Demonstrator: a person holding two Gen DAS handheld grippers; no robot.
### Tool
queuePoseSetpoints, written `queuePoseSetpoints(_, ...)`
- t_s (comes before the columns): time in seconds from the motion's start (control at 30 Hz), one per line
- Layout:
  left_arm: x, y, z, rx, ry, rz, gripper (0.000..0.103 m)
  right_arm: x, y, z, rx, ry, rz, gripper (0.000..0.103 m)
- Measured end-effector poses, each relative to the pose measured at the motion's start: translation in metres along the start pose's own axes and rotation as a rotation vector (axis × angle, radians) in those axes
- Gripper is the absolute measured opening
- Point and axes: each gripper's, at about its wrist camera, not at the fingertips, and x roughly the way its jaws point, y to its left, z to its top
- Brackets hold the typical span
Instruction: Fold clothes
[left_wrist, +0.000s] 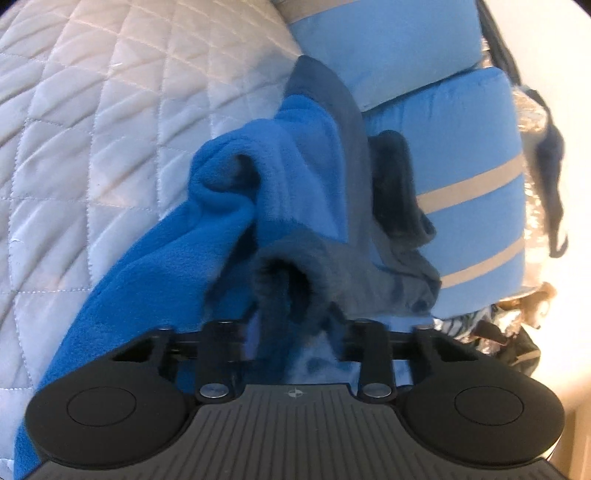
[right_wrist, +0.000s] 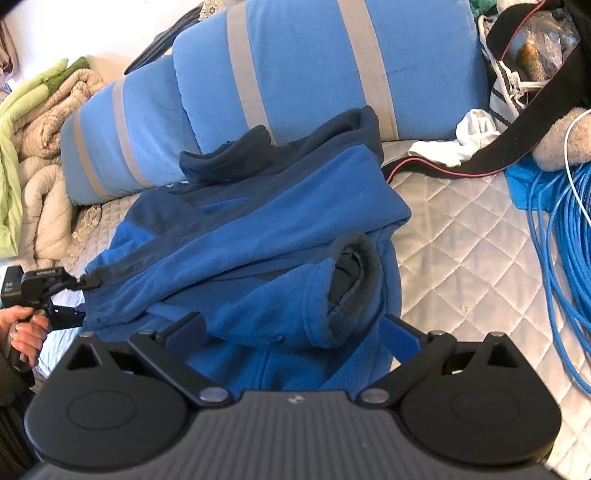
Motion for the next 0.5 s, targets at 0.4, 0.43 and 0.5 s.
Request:
queuePoseSetpoints(0.4, -0.008, -0.027, 0.011, 0.138, -0.037, 0.069, 0.013, 0.061, -0.057, 0.017, 0.353, 0.014, 0.144, 0.078)
queuePoseSetpoints(0.43, -0.009, -0.030, 0.014, 0.144, -0.043, 0.072, 0.013, 0.065, -0.056, 0.017, 0.349, 0.015, 0.146, 0.073)
queuePoseSetpoints(0.5, -0.011, -0.035, 0.019, 0.159, -0.055, 0.077, 0.012, 0.073, -0.055, 0.019, 0.332, 0.021, 0.145, 0.057)
